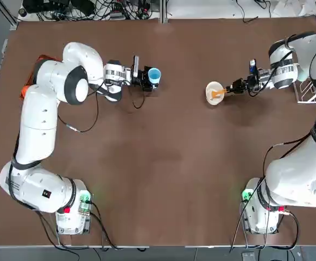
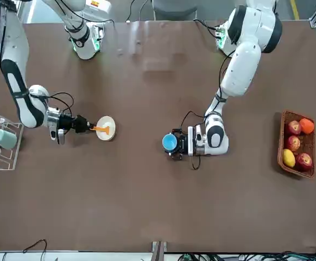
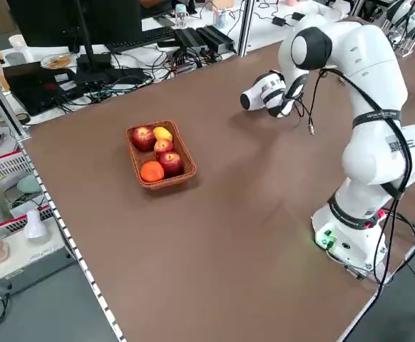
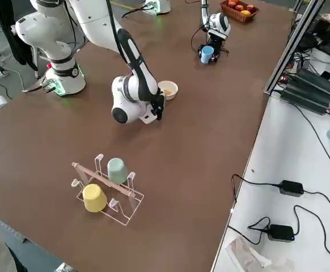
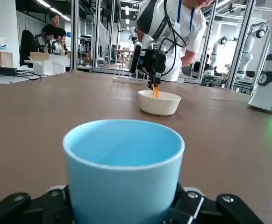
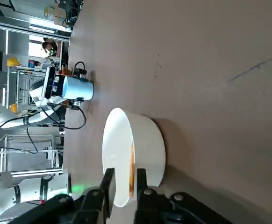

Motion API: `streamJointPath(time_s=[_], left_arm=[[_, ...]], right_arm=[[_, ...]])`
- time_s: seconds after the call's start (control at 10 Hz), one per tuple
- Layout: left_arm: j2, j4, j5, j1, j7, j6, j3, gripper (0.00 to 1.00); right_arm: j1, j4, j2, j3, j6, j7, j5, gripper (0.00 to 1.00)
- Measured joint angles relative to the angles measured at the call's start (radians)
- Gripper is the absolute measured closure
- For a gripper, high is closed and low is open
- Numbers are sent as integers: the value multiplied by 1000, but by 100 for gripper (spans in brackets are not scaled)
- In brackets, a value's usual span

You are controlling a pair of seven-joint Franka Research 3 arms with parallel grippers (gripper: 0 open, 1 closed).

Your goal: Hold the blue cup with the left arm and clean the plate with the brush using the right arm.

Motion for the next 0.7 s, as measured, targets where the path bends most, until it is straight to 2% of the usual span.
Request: streamJointPath(time_s=[0.7], left_arm=[[0,0,0,0,0,-1,0,33]], right_arm=[[6,0,0,0,9,-1,5,93]])
